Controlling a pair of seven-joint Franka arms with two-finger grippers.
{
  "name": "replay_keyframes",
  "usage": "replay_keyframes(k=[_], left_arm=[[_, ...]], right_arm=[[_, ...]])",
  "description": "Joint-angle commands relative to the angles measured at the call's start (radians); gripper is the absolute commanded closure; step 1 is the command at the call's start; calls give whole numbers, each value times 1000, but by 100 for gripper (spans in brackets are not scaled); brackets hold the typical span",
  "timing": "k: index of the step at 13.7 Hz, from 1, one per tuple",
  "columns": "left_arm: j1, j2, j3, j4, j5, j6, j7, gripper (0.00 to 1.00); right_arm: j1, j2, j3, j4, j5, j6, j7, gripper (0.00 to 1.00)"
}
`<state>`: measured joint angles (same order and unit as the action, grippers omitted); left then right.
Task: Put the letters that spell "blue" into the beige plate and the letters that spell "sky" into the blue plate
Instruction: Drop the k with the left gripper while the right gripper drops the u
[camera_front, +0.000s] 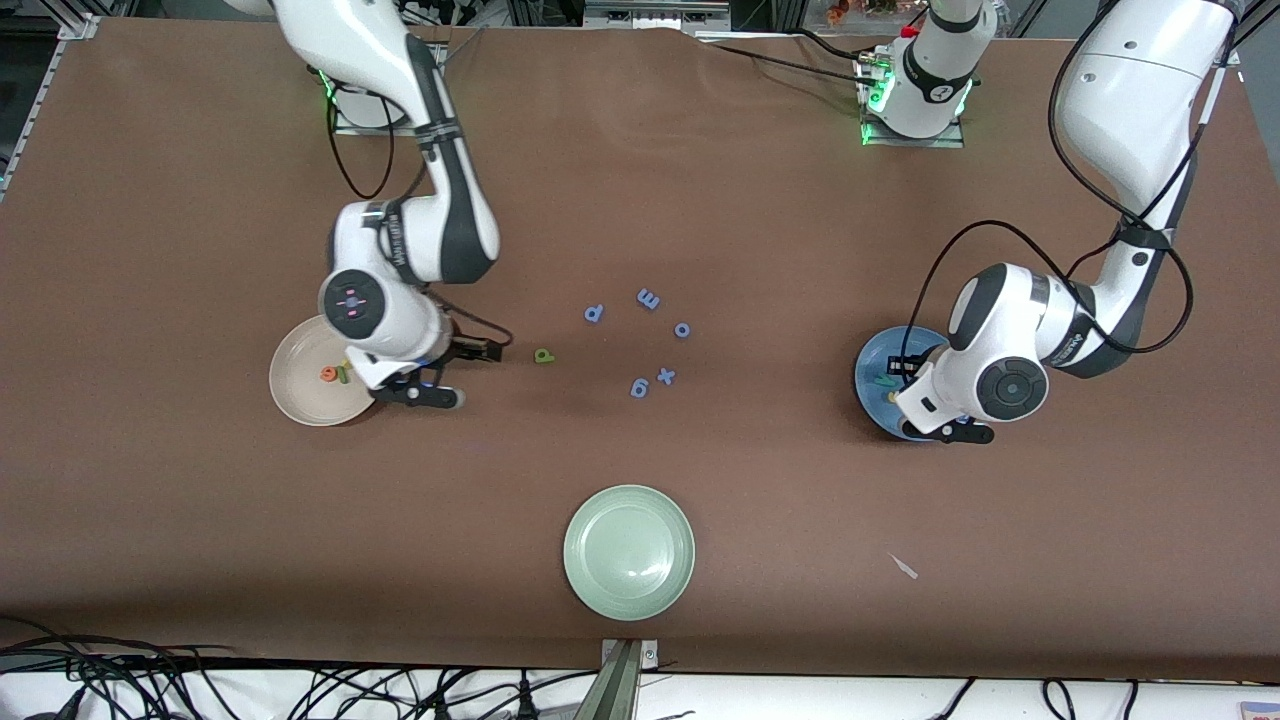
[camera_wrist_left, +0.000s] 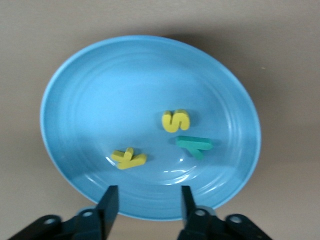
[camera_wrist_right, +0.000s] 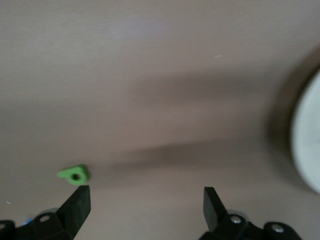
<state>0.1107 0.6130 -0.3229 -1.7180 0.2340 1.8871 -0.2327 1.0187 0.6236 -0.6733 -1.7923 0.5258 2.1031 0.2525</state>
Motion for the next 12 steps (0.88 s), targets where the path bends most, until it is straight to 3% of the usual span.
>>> replay_keyframes(k=[1,6,9,12], left_arm=[[-12,-53,-15,15,11,-14,10,0],[-14,-286,-41,76,-11,-166,20,0],[26,-399,-31,155,-189,-264,26,0],[56,-475,-30,181,-208,-290,24,0]], right_arm=[[56,45,18,16,25,54,79,0],[84,82,78,7,55,149,125,0],[86,105,115,-1,60,207,137,0],[86,108,130,-15,60,232,142,1]])
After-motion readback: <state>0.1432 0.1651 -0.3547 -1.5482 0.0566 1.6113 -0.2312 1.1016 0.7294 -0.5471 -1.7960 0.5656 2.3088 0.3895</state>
